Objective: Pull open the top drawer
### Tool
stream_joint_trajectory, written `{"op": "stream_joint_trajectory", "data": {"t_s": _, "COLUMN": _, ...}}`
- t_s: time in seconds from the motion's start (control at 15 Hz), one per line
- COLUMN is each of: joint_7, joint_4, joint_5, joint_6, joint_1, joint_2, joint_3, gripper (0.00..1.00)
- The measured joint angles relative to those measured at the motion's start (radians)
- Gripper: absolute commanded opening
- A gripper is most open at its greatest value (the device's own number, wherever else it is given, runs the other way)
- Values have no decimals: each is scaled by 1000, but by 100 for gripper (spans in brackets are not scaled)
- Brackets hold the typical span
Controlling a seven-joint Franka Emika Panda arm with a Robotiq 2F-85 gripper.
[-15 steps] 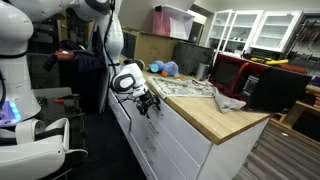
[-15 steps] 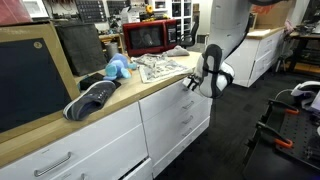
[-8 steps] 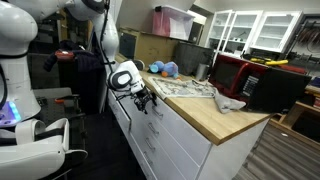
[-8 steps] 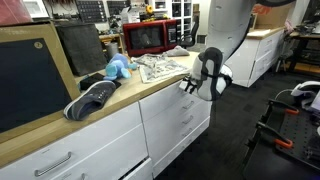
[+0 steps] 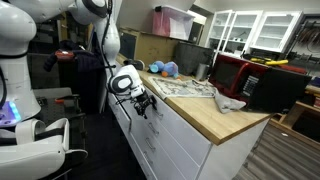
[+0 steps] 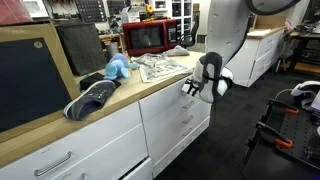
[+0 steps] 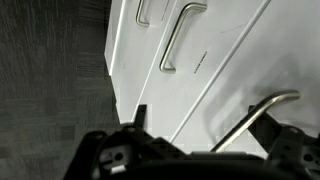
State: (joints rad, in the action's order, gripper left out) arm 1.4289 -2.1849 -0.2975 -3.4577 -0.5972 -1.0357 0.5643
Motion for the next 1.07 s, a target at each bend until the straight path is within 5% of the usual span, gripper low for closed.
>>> {"op": "stream_joint_trajectory", "data": {"t_s": 0.33, "joint_7": 14, "joint_4": 8, "joint_5": 17, "joint_6": -12, "joint_1": 106, "joint_2": 39, "joint_3": -82, "gripper": 100}}
{"op": "stream_joint_trajectory", "data": {"t_s": 1.07, "joint_7": -207, "joint_4": -129, "joint_5": -71, "joint_6": -15, "joint_1": 499, "joint_2": 240, "joint_3": -443, "gripper": 100}}
